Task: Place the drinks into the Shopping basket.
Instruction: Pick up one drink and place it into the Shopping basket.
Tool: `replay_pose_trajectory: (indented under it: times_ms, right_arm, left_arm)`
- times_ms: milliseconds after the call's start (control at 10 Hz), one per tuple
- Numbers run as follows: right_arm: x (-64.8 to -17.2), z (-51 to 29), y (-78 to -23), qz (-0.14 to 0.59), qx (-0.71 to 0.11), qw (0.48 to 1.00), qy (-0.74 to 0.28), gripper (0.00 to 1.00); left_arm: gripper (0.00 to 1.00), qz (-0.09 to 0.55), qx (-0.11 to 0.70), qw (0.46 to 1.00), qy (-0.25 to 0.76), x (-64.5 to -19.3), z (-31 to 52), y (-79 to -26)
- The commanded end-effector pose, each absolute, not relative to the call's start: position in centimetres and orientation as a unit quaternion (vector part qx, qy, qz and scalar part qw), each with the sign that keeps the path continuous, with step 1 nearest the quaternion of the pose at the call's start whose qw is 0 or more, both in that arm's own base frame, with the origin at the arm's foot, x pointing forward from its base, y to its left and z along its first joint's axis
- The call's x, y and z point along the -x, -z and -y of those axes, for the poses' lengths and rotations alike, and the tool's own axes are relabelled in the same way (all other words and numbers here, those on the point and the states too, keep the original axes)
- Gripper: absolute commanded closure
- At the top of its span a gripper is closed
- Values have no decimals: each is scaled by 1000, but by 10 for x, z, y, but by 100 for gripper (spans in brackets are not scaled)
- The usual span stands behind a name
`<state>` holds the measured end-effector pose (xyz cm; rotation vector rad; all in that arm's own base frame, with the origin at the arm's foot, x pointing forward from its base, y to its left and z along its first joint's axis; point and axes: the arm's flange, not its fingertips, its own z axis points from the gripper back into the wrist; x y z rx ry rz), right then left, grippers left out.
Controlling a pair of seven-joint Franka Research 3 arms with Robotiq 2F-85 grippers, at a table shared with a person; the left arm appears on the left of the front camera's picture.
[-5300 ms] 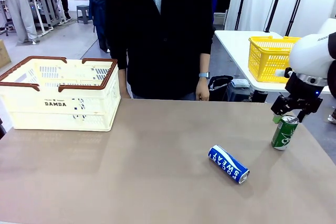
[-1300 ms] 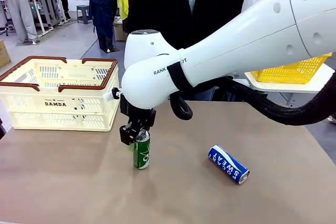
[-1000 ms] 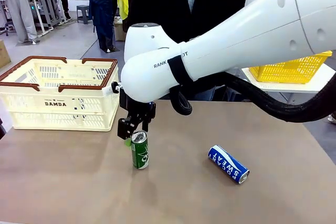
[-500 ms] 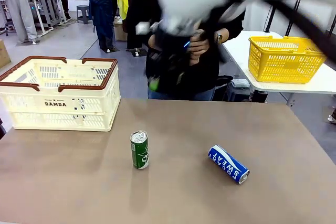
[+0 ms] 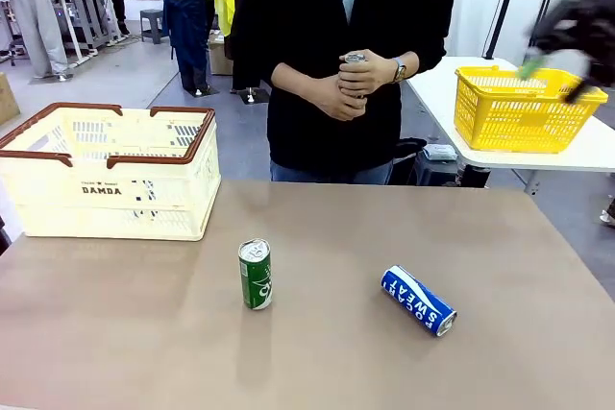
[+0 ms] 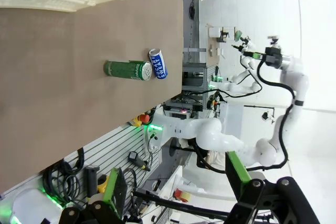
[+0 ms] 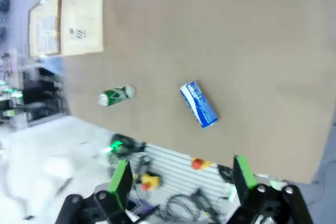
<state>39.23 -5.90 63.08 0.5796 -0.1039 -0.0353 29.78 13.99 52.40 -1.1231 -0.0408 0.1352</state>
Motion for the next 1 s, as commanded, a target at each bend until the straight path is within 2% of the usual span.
replay_pose_trajectory:
  times_ms: [0, 200, 300, 400, 500, 600, 700, 900]
  right_arm:
    - [-381, 153, -595, 79, -453, 882, 101, 0]
    - [-357, 262, -540, 66, -560, 806, 181, 0]
    - [-346, 299, -512, 60, -620, 763, 174, 0]
    - [-341, 319, -489, 66, -644, 739, 186, 0]
    - [-343, 323, -475, 82, -641, 738, 195, 0]
    - [-352, 302, -462, 117, -588, 782, 171, 0]
    - [-316, 321, -468, 79, -629, 742, 218, 0]
    - [-316, 321, -468, 79, -629, 742, 218, 0]
  left_arm:
    - [0, 18, 540, 839, -65, -296, -138, -527]
    - [0, 18, 540, 839, -65, -296, -138, -527]
    - [0, 18, 540, 839, -65, -296, -138, -527]
    - [0, 18, 540, 839, -65, -296, -138, -527]
    - [0, 18, 540, 839, -65, -296, -138, -527]
    - [0, 18, 540, 839, -65, -296, -138, -527]
    - [0, 18, 540, 839, -65, -296, -138, -527]
    - [0, 18, 540, 839, -65, -296, -138, -527]
